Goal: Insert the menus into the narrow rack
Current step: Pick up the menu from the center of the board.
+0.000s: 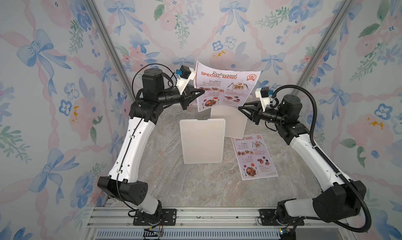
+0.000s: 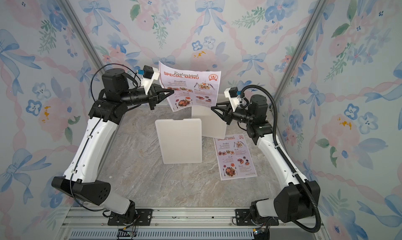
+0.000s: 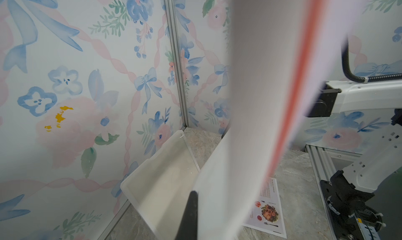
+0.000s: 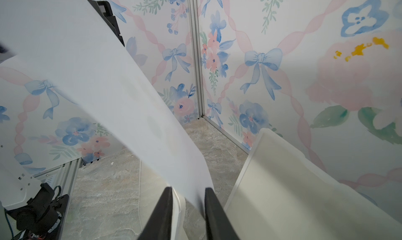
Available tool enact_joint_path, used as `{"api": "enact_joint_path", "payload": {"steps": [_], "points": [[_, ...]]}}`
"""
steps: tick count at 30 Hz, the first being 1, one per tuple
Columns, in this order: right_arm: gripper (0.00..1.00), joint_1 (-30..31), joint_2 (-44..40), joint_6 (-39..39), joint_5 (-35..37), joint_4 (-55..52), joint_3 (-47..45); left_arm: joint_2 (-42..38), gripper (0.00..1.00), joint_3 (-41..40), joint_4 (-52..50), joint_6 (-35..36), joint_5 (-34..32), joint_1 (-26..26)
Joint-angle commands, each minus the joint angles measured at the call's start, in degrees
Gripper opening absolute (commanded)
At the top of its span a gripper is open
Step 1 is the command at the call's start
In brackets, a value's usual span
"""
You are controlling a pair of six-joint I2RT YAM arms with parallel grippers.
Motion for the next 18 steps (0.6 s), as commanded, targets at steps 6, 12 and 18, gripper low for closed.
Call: {"api": "enact_joint_path", "payload": {"steps": [6,12,18], "points": [[0.27,0.4,1.26,-2.07,-0.99,-0.02,4.06,-0.75,0.0,0.75,0.94,-0.9,2.55,0.5],[0.23,0.91,2.27,-0.65,-3.98,0.71,6.27,0.36,0.0,1.41,0.94,-2.01,3.21,0.51],[0.07,1.45,1.95,2.04,-2.88,2.6,5.24,0.65,0.0,1.83,0.86,-2.49,2.22,0.55]]}}
